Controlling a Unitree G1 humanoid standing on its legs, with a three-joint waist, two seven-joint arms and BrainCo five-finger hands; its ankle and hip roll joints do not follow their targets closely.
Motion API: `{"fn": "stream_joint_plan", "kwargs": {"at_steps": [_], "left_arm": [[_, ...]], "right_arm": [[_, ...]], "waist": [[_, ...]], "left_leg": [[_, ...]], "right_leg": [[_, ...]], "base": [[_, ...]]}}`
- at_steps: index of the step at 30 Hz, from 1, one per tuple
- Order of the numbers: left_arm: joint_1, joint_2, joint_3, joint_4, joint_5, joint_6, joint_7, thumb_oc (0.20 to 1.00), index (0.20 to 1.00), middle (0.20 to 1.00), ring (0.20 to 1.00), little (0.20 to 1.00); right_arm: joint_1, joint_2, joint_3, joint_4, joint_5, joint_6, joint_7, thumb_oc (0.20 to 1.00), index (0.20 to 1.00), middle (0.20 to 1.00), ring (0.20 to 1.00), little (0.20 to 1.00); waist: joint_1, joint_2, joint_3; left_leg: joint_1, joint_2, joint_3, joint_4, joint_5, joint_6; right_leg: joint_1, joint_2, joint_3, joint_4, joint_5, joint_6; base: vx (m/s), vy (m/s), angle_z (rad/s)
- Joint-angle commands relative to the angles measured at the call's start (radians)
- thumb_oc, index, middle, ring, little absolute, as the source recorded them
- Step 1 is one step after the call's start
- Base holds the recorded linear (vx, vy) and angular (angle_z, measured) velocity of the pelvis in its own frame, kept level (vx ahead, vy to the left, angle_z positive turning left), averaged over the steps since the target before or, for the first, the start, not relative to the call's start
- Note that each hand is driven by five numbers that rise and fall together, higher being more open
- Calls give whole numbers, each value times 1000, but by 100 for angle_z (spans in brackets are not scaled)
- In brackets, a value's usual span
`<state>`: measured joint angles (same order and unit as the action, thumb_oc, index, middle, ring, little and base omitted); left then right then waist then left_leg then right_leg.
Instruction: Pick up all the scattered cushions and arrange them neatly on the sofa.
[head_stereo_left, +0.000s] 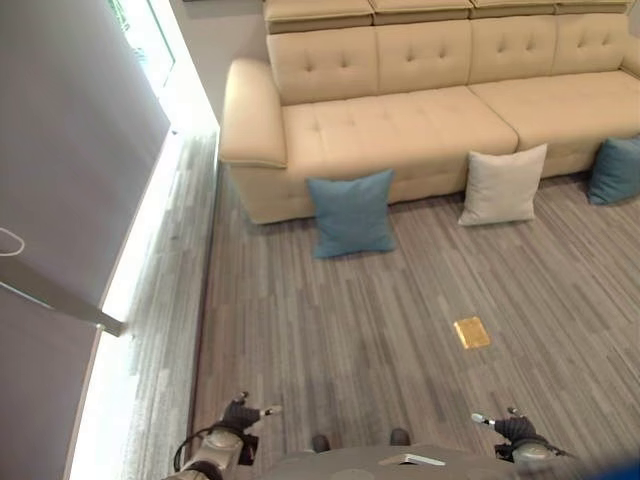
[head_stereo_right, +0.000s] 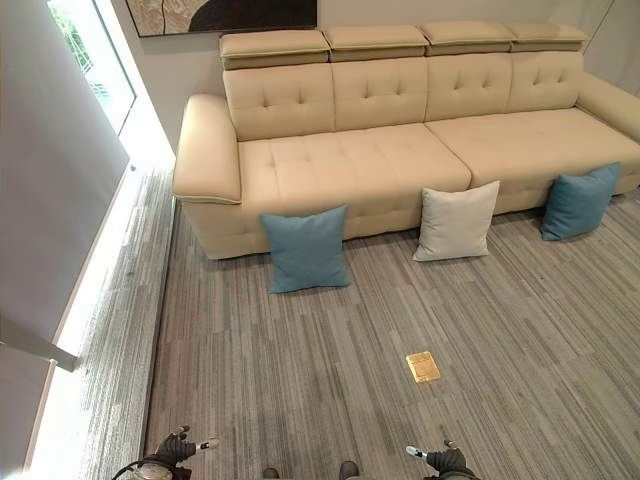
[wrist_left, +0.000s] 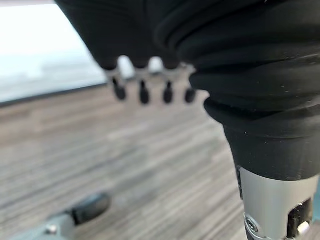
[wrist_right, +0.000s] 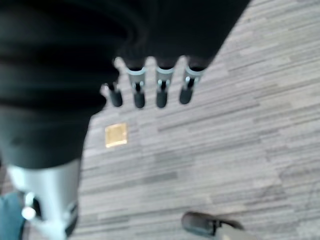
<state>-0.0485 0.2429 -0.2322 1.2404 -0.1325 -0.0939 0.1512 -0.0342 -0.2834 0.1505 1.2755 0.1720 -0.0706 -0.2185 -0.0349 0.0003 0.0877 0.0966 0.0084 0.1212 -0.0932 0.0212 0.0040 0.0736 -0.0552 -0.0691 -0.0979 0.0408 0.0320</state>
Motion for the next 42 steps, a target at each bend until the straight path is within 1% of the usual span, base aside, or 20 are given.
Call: {"fn": "stream_joint_plan", "kwargs": {"at_steps": [1, 8, 16, 22, 24, 25, 26, 27, 28, 29, 31, 33, 34, 36, 37, 38, 39, 40, 41, 42], "left_arm": [[-49, -8, 11, 50, 28, -12, -4, 1000, 1000, 1000, 1000, 1000], [-47, -9, 9, 56, 33, -8, -5, 1000, 1000, 1000, 1000, 1000], [-45, -3, 12, 59, 42, -1, -7, 1000, 1000, 1000, 1000, 1000], [-50, -2, 16, 61, 43, -2, -7, 1000, 1000, 1000, 1000, 1000], [-53, -1, 10, 64, 54, -1, -8, 1000, 1000, 1000, 1000, 1000], [-56, 3, 6, 61, 55, 0, -9, 1000, 1000, 1000, 1000, 1000], [-65, 5, 8, 55, 49, -1, -8, 1000, 1000, 1000, 1000, 1000], [-67, 6, 8, 56, 49, -1, -8, 1000, 1000, 1000, 1000, 1000], [-69, 8, 9, 56, 49, 0, -10, 1000, 1000, 1000, 1000, 1000], [-67, 10, 8, 57, 48, 1, -13, 1000, 1000, 1000, 1000, 1000], [-67, 9, 5, 59, 51, -1, -14, 1000, 1000, 1000, 1000, 1000], [-65, 10, 9, 64, 50, -4, -15, 1000, 1000, 1000, 1000, 1000], [-66, 10, 5, 64, 55, -5, -13, 1000, 1000, 1000, 1000, 1000], [-65, 6, 3, 65, 56, -5, -15, 1000, 1000, 1000, 1000, 1000], [-65, 2, -2, 61, 57, -6, -16, 1000, 1000, 1000, 1000, 1000], [-64, -1, -6, 58, 56, -6, -18, 1000, 1000, 1000, 1000, 1000], [-69, -2, -15, 49, 58, -7, -22, 1000, 1000, 1000, 1000, 1000], [-72, -4, -21, 42, 55, -7, -24, 1000, 1000, 1000, 1000, 1000], [-83, -4, -23, 33, 43, -5, -24, 1000, 1000, 1000, 1000, 1000], [-87, -6, -27, 30, 40, -5, -25, 1000, 1000, 1000, 1000, 1000]], "right_arm": [[-46, -12, 32, 50, -15, -10, -6, 1000, 1000, 1000, 1000, 1000], [-49, -8, 38, 46, -20, -9, -3, 1000, 1000, 1000, 1000, 1000], [-53, -4, 42, 40, -34, 4, 7, 1000, 1000, 1000, 1000, 1000], [-64, -2, 45, 29, -50, 16, 7, 1000, 1000, 1000, 1000, 1000], [-67, -3, 48, 26, -55, 19, 9, 1000, 1000, 1000, 1000, 1000], [-69, -3, 53, 21, -59, 22, 10, 1000, 1000, 1000, 1000, 1000], [-74, 0, 55, 11, -59, 18, 8, 1000, 1000, 1000, 1000, 1000], [-76, 2, 56, 10, -61, 17, 6, 1000, 1000, 1000, 1000, 1000], [-76, 5, 61, 9, -66, 15, 7, 1000, 1000, 1000, 1000, 1000], [-79, 3, 68, 4, -72, 15, 8, 1000, 1000, 1000, 1000, 1000], [-84, -1, 74, -1, -76, 15, 7, 1000, 1000, 1000, 1000, 1000], [-82, -3, 82, -13, -81, 17, 9, 1000, 1000, 1000, 1000, 1000], [-74, -4, 84, -8, -77, 17, 11, 1000, 1000, 1000, 1000, 1000], [-67, -7, 86, 0, -77, 17, 11, 1000, 1000, 1000, 1000, 1000], [-62, -9, 83, 3, -66, 10, 10, 1000, 1000, 1000, 1000, 1000], [-60, -8, 84, 4, -62, 10, 12, 1000, 1000, 1000, 1000, 1000], [-62, -11, 85, 2, -51, 3, 13, 1000, 1000, 1000, 1000, 1000], [-65, -14, 87, 1, -44, -2, 10, 1000, 1000, 1000, 1000, 1000], [-75, -18, 86, -3, -31, -4, 8, 1000, 1000, 1000, 1000, 1000], [-79, -21, 89, -4, -29, -4, 7, 1000, 1000, 1000, 1000, 1000]], "waist": [[7, -35, 8], [11, -39, 12], [16, -50, 18], [24, -46, 47], [20, -41, 60], [14, -39, 85], [12, -29, 101], [15, -29, 101], [19, -33, 98], [18, -37, 95], [11, -38, 99], [0, -37, 106], [-5, -45, 100], [-9, -43, 90], [-13, -38, 83], [-17, -41, 79], [-17, -44, 89], [-15, -49, 99], [-5, -62, 122], [-3, -65, 128]], "left_leg": [[-8, -18, -153, 12, -107, -19], [-12, -21, -156, 22, -114, -14], [-47, -42, -159, 91, -150, 5], [-88, -70, -166, 147, -172, 40], [-82, -77, -168, 154, -179, 51], [-81, -85, -172, 174, -186, 66], [-84, -81, -173, 186, -191, 70], [-74, -80, -170, 184, -200, 69], [-53, -76, -163, 174, -210, 65], [-30, -76, -160, 160, -218, 61], [-8, -73, -165, 146, -225, 56], [14, -72, -178, 142, -234, 50], [28, -73, -191, 142, -248, 40], [43, -54, -199, 142, -259, 25], [41, -28, -201, 186, -263, -5], [24, -21, -199, 221, -242, -19], [-35, -4, -192, 358, -177, -50], [-91, -3, -197, 454, -139, -59], [-163, 2, -186, 571, -85, -65], [-196, 6, -172, 595, -85, -61]], "right_leg": [[33, -16, -22, 11, -106, 39], [34, -18, -20, 11, -103, 42], [13, -36, -7, 48, -104, 49], [-88, -67, 10, 201, -102, 79], [-129, -78, 16, 283, -87, 91], [-174, -88, 19, 374, -45, 100], [-218, -91, 8, 439, -40, 100], [-224, -99, -14, 436, -52, 93], [-221, -110, -70, 381, -63, 85], [-240, -105, -106, 322, -54, 79], [-264, -94, -123, 287, -37, 79], [-298, -74, -114, 253, -26, 79], [-275, -63, -94, 226, -32, 70], [-267, -49, -96, 240, -47, 50], [-235, -30, -94, 236, -74, 27], [-221, -25, -92, 227, -81, 17], [-178, -6, -83, 203, -100, -11], [-161, 0, -80, 190, -102, -27], [-128, 7, -73, 170, -115, -52], [-115, 6, -75, 162, -122, -58]], "base": [[0, 0, 0], [5, 2, 0], [2, 34, -1], [-30, 99, -32], [-13, 139, -44], [-18, 166, -33], [27, 126, -22], [155, 18, -1], [265, -81, 10], [223, -88, 0], [198, -96, -23], [251, -131, 1], [275, -185, 13], [300, -242, 44], [296, -277, 55], [325, -350, 55], [176, -256, 51], [183, -322, 28], [102, -220, 0], [123, -196, -29]]}}
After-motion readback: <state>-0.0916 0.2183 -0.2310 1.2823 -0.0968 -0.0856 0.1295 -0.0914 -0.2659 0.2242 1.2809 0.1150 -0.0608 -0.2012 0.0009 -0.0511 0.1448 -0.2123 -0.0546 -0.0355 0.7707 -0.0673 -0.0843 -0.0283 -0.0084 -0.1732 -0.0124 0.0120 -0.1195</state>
